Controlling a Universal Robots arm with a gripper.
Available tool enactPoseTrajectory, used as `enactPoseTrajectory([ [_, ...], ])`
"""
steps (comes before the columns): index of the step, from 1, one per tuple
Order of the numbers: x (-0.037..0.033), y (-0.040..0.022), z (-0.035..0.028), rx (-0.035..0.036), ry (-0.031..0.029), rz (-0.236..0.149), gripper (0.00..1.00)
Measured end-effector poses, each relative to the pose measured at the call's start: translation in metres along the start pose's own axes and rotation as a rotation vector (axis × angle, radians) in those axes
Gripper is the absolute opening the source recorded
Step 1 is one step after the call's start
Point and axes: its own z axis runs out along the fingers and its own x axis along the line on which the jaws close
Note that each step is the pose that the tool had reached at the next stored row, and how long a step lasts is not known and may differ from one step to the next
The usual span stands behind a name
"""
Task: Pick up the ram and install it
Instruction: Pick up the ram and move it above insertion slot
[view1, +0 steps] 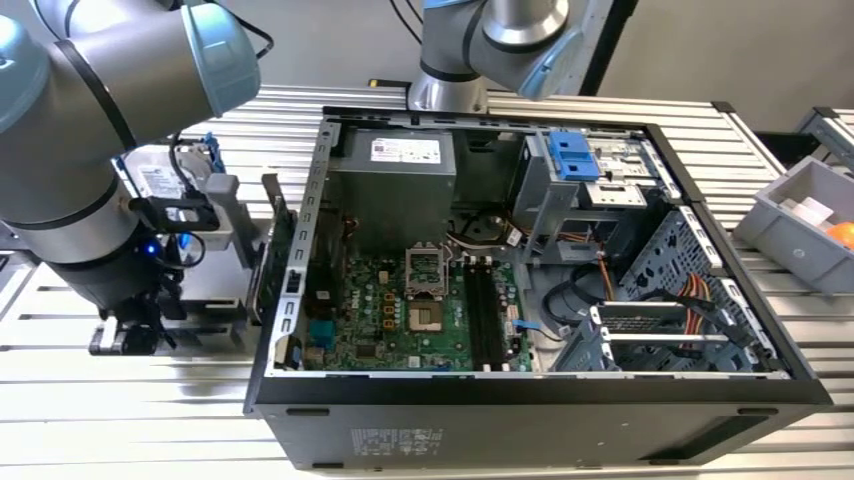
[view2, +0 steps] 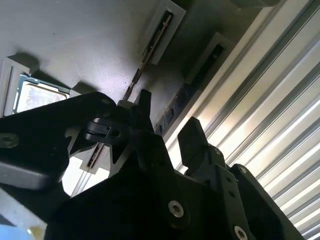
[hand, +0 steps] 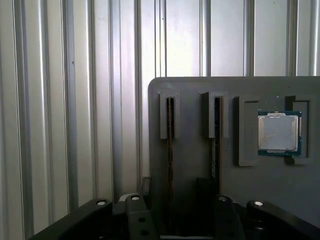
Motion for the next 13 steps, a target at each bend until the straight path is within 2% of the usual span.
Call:
enactPoseTrajectory([
  [13, 0.0000, 0.0000, 0.0001, 0.0000, 0.0000, 0.000, 0.00],
])
